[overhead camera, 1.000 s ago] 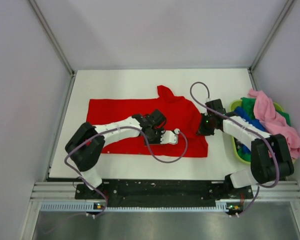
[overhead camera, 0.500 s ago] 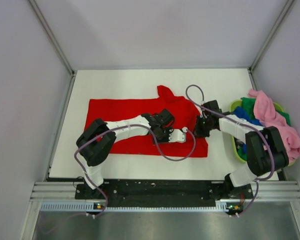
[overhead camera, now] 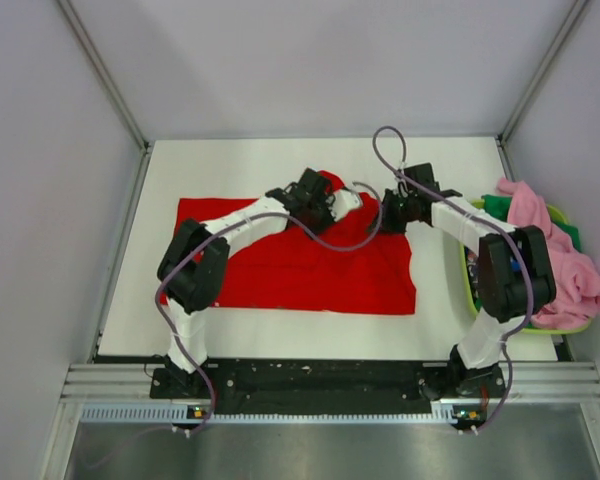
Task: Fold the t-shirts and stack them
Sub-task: Fold the flattened tshirt in 1/3 of the way
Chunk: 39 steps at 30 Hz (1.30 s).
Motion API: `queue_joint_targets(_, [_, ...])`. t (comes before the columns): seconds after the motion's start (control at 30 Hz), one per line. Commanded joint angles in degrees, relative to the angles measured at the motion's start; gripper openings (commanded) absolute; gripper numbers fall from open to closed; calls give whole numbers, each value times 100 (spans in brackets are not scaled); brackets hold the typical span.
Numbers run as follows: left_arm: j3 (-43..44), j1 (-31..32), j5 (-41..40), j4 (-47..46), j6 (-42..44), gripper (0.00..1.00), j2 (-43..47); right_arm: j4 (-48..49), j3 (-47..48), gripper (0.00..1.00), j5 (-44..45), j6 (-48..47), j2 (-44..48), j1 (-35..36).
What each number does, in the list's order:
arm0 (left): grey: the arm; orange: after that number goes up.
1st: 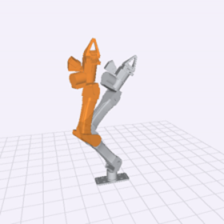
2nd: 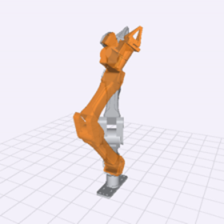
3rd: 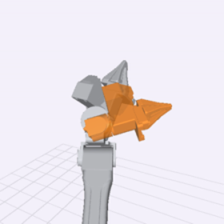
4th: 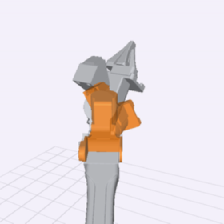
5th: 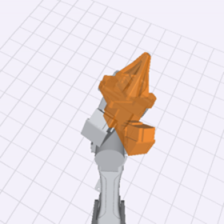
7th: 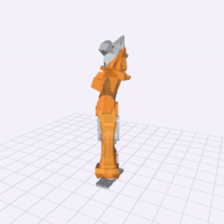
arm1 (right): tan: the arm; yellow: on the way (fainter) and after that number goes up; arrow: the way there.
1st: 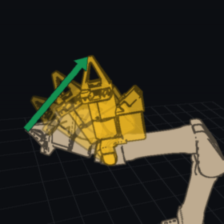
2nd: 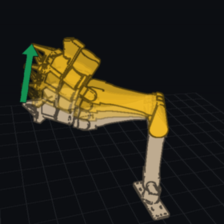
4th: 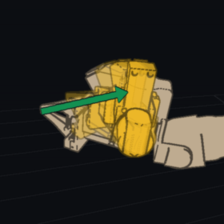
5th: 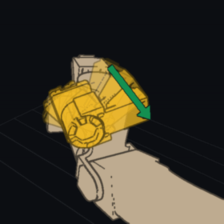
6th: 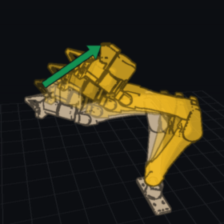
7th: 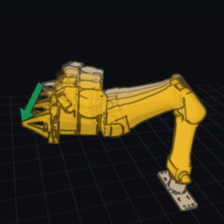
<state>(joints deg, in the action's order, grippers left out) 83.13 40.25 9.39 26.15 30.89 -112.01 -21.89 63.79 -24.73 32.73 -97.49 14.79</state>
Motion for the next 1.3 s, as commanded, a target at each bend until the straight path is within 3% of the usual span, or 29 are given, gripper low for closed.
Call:
queue_joint_targets(0.0, [808,-868,63,-199,-1268,26,-330,361,695,0,188,252,-585,-239])
queue_joint_targets(0.1, [1134,-1150,28,161,-1516,27,-445,326,872,0,293,190,-596,-353])
queue_joint_targets(0.2, [917,-1151,202,276,-1350,28,-218,247,697,0,547,-55,-175,-354])
queue_joint_targets(0.37, [494,-950,1030,241,-1139,49,127,-70,47,0,829,-381,598,-319])
queue_joint_targets(0.6, [870,-659,390,381,-1524,54,-487,-229,-1121,0,1453,-338,1399,-37])
queue_joint_targets(0.73, [1302,-659,-7,724,-1744,53,-963,-26,-1395,4,1392,-346,1172,7])
queue_joint_targets(0.8, [1223,-668,-33,733,-1753,47,-1016,53,-1527,4,1427,-268,1040,7])
queue_joint_targets(1.03, [942,-668,-314,637,-1674,2,-1016,264,-2133,2,1708,128,1012,-134])
queue_joint_targets(1.23, [1029,-720,-1167,444,-1534,0,-753,98,-2468,2,2068,120,1680,-380])
queue_joint_targets(1.27, [1056,-712,-1219,461,-1499,4,-666,-7,-2433,3,2104,111,1811,-380])
